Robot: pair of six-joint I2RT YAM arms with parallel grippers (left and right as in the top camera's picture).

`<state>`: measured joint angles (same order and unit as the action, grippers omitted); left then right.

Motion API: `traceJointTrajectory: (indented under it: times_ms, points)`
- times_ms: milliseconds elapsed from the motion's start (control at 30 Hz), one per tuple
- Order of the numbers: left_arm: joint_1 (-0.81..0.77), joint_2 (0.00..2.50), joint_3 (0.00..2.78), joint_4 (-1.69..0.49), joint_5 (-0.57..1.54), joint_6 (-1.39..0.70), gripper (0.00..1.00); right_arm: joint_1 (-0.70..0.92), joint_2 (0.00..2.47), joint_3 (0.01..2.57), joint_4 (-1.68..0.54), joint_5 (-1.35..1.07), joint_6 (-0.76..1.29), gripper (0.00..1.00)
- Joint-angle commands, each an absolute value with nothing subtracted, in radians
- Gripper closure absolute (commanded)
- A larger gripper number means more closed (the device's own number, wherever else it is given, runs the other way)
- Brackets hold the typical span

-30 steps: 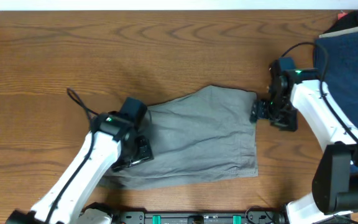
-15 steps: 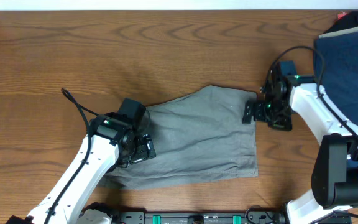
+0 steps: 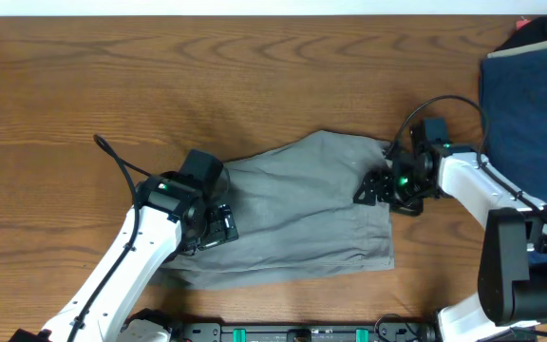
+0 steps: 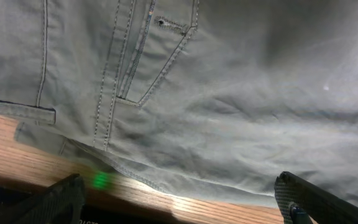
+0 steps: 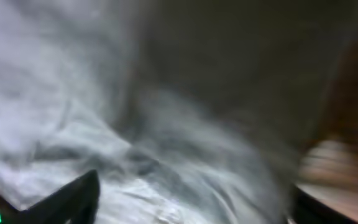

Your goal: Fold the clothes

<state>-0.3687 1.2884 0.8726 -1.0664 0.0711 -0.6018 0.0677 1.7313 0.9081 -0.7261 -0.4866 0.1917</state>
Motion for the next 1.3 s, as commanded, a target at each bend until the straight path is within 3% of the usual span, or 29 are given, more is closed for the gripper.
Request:
traceJointTrajectory:
  times_ms: [0, 167, 667, 867, 1267]
  points:
    - [-0.370, 1.288, 0.868, -1.062, 0.055, -0.596, 0.02, 0.084, 1.769, 0.853, -0.722, -0.603, 0.198, 0.43]
    - [-0.370, 1.288, 0.868, -1.061, 0.055, -0.596, 0.02, 0.081, 1.769, 0.857, -0.722, -0.585, 0.245, 0.98]
    - [-0.370, 1.288, 0.868, -1.061, 0.055, -0.596, 0.02, -0.128, 1.760, 1.107, -1.055, -0.215, 0.269, 0.99]
    - [-0.370, 1.288, 0.868, -1.061, 0.055, -0.596, 0.02, -0.199, 1.744, 1.244, -1.153, -0.202, 0.269, 0.99]
    - [-0.370, 1.289, 0.868, -1.048, 0.055, -0.600, 0.02, -0.207, 1.631, 1.542, -1.373, -0.078, 0.305, 0.99]
